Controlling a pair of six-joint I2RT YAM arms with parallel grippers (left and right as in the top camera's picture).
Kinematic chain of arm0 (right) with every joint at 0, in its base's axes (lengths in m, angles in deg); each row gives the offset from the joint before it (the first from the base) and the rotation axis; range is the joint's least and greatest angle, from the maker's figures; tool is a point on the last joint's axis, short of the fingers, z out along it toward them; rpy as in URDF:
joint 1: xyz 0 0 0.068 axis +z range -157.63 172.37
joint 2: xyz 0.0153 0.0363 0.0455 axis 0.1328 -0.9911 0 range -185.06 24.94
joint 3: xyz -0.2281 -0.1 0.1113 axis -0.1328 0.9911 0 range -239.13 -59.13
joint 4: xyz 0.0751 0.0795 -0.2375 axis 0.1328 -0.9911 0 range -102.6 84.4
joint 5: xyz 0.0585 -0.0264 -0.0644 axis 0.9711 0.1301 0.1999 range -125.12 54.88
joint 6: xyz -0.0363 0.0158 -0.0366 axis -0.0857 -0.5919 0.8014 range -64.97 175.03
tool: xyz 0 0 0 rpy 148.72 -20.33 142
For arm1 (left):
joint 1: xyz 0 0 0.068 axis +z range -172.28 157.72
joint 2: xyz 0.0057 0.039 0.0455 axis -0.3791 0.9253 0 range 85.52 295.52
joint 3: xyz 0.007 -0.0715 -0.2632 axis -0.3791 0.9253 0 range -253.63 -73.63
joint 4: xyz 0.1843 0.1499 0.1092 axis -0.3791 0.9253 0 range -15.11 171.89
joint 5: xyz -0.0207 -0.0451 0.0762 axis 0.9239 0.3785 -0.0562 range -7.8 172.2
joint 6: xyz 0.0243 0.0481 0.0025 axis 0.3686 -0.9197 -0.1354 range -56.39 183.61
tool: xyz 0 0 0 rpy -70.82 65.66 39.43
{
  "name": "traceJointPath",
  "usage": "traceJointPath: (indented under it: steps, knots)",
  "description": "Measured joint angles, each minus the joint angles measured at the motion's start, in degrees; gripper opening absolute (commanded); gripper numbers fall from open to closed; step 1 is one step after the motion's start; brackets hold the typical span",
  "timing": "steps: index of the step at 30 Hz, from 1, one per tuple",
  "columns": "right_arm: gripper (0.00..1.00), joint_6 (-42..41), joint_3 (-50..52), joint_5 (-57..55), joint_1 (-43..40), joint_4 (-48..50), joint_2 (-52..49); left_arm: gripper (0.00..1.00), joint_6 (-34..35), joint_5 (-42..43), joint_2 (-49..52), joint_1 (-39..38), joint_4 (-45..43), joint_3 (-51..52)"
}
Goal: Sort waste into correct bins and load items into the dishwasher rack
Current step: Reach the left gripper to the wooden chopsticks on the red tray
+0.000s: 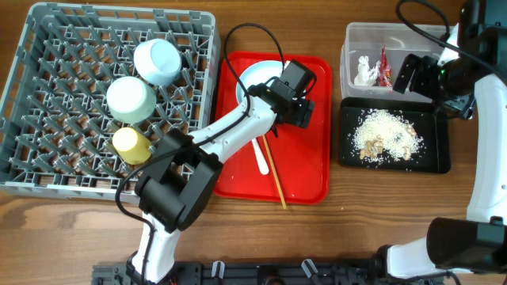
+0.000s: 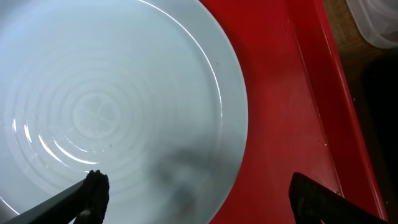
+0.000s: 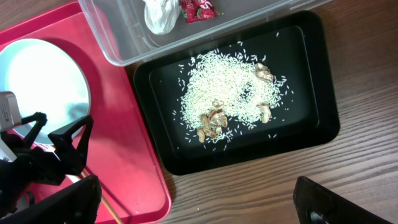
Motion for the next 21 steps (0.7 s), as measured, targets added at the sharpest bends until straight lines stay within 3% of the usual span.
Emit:
traceJointPath:
  steps: [6, 12, 21]
  knots:
    - [1.0, 0.0, 0.0, 0.0, 0.0, 0.0, 0.0, 0.83, 0.9, 0.0, 0.0, 0.0, 5.7, 0.0]
    - [1.0, 0.0, 0.0, 0.0, 0.0, 0.0, 0.0, 0.75, 10.3, 4.1, -2.1, 0.7, 15.9, 0.0]
    - [1.0, 0.0, 0.0, 0.0, 0.0, -0.3, 0.0, 0.79, 22.6, 15.6, -6.7, 1.3, 24.9, 0.0]
